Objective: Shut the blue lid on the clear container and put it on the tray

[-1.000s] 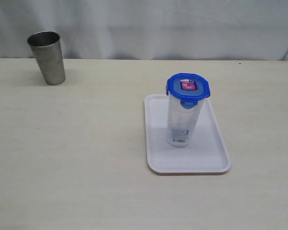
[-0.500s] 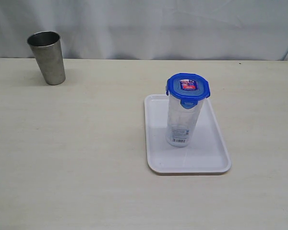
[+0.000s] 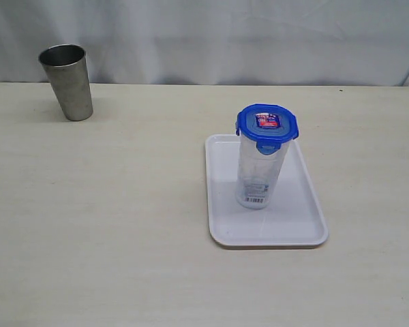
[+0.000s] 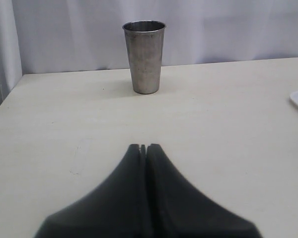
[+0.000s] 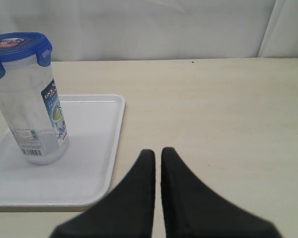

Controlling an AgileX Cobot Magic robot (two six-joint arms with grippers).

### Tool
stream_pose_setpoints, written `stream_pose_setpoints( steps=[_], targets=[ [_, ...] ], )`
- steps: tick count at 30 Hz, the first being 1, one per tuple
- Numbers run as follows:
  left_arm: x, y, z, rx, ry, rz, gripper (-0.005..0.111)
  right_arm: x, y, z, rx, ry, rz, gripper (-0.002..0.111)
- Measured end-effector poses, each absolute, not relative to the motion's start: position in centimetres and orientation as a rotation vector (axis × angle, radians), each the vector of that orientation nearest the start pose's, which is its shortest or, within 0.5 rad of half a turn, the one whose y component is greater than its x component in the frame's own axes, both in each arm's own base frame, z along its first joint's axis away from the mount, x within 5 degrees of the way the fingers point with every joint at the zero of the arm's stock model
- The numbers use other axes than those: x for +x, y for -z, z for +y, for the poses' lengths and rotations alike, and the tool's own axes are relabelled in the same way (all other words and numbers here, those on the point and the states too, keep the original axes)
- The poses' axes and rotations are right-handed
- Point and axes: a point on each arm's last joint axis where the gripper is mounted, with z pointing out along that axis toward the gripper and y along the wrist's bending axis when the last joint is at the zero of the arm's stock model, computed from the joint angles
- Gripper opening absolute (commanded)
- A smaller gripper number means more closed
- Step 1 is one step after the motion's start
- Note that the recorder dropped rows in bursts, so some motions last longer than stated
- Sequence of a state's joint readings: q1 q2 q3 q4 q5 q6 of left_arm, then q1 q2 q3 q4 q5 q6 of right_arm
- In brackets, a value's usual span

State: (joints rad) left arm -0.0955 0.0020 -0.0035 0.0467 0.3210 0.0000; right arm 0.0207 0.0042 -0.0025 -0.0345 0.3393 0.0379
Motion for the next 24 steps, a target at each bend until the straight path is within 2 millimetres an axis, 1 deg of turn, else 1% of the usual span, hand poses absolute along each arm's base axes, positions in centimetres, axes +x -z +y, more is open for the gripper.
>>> stream_pose_setpoints(
  steps=[24],
  targets=[
    [5.37,-18.43,-0.37,0.116,0.023,1.81,0.0,5.38,-18.32,0.01,-0.006,-0.008,1.824,0.005]
  ],
)
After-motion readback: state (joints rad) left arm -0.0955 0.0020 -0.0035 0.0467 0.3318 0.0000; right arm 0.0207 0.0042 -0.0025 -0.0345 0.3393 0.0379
